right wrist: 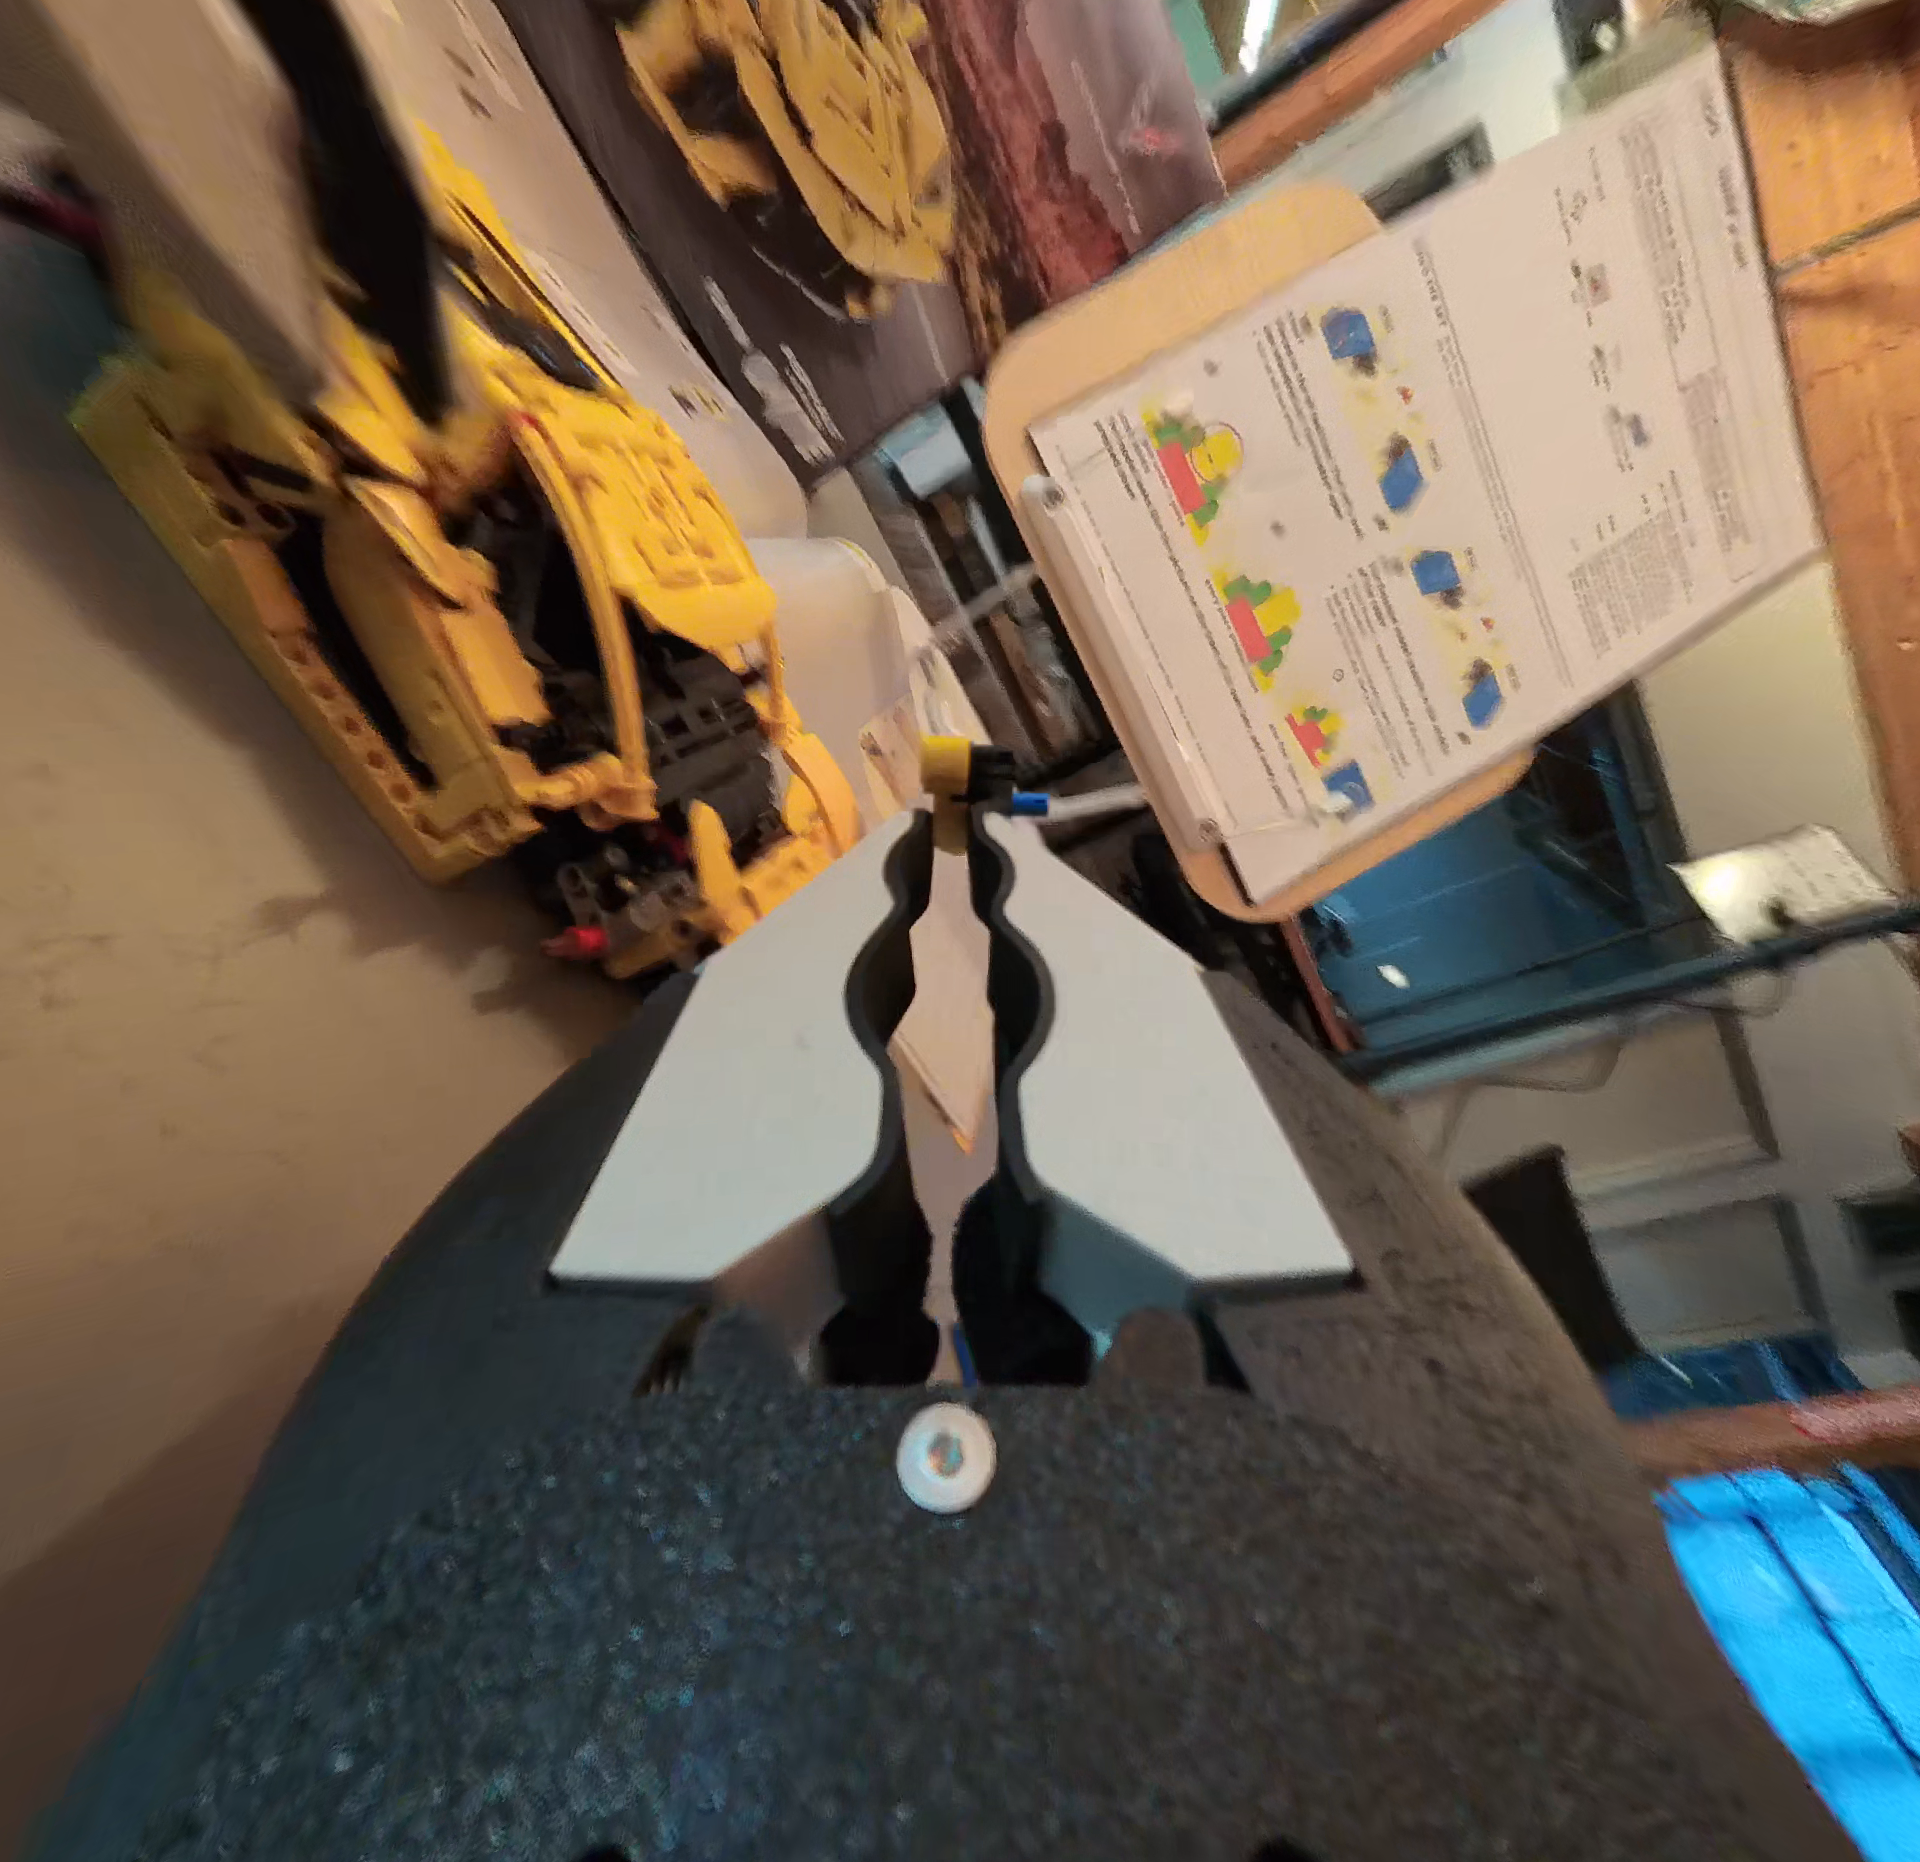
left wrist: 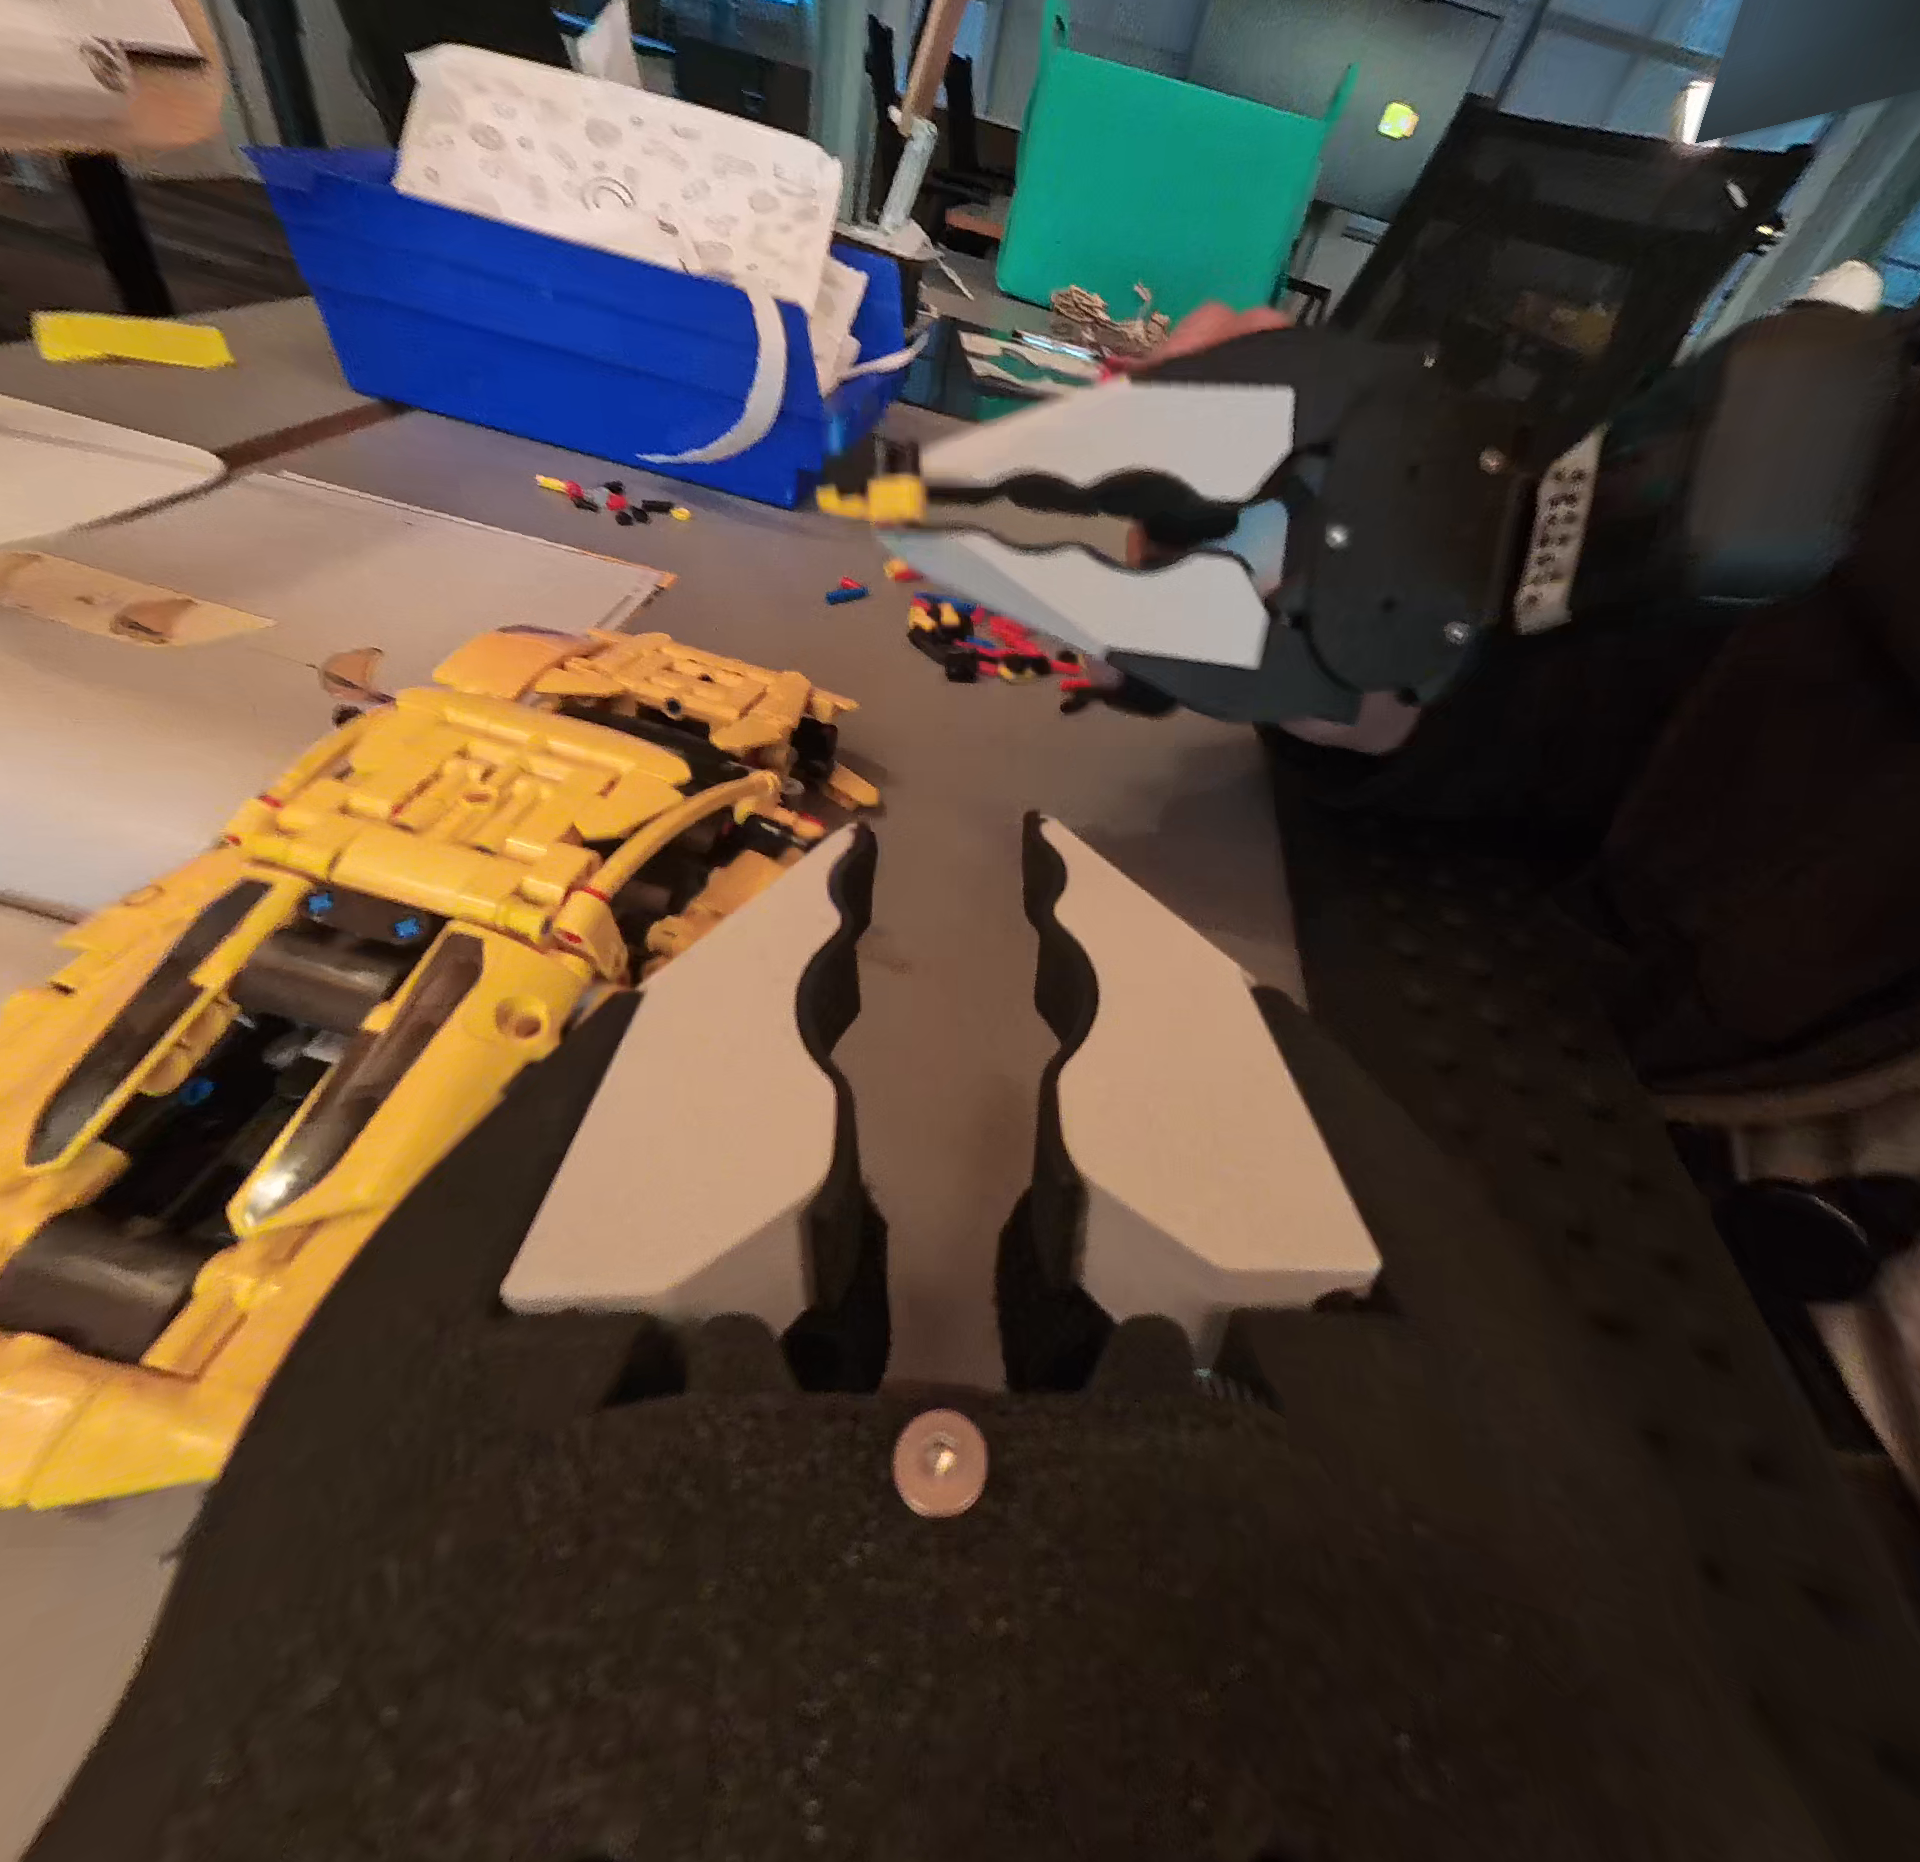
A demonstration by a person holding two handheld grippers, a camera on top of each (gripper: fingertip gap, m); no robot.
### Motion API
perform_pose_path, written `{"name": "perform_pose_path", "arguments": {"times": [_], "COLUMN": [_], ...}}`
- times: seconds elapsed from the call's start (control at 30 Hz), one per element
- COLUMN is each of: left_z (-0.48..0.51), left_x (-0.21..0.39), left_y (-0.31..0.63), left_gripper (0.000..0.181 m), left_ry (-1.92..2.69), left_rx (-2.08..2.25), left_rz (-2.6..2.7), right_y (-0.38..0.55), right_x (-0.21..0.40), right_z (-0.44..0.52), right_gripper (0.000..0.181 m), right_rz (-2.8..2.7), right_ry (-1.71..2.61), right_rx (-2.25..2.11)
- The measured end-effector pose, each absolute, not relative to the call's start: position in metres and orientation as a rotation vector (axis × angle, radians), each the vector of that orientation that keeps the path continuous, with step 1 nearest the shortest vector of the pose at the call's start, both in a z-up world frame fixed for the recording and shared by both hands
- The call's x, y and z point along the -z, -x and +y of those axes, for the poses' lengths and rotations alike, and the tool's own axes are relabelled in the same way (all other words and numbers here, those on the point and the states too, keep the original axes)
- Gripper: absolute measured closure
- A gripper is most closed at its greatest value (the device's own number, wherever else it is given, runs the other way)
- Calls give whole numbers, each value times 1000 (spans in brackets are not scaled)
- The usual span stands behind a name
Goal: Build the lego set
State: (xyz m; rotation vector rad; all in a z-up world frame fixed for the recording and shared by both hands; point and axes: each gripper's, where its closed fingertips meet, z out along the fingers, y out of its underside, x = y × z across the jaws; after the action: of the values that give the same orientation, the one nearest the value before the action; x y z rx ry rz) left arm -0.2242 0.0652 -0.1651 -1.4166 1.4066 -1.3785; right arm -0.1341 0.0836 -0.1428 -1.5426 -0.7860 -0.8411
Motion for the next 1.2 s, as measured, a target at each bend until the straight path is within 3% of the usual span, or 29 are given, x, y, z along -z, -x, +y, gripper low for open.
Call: {"name": "perform_pose_path", "arguments": {"times": [0.13,0.27,0.4,0.47,1.0,1.07,1.2], "left_z": [67,60,63,65,65,68,69], "left_x": [151,153,161,163,183,188,197], "left_y": [206,200,200,201,203,208,225], "left_gripper": [148,148,150,165,173,177,177], "left_ry": [1376,1407,1480,1488,1524,1544,1580], "left_rx": [1308,1347,1339,1304,1118,1082,1070], "left_rz": [1327,1323,1318,1326,1445,1473,1516], "right_y": [191,206,203,204,202,208,199], "right_x": [160,170,177,184,194,198,206], "right_z": [74,70,72,72,73,70,70], "right_gripper": [177,177,176,176,176,171,142], "right_rz": [-929,-992,-1034,-1083,-1132,-1103,-986], "right_ry": [1535,1545,1550,1552,1567,1607,1763], "right_rx": [466,395,485,531,604,467,200]}}
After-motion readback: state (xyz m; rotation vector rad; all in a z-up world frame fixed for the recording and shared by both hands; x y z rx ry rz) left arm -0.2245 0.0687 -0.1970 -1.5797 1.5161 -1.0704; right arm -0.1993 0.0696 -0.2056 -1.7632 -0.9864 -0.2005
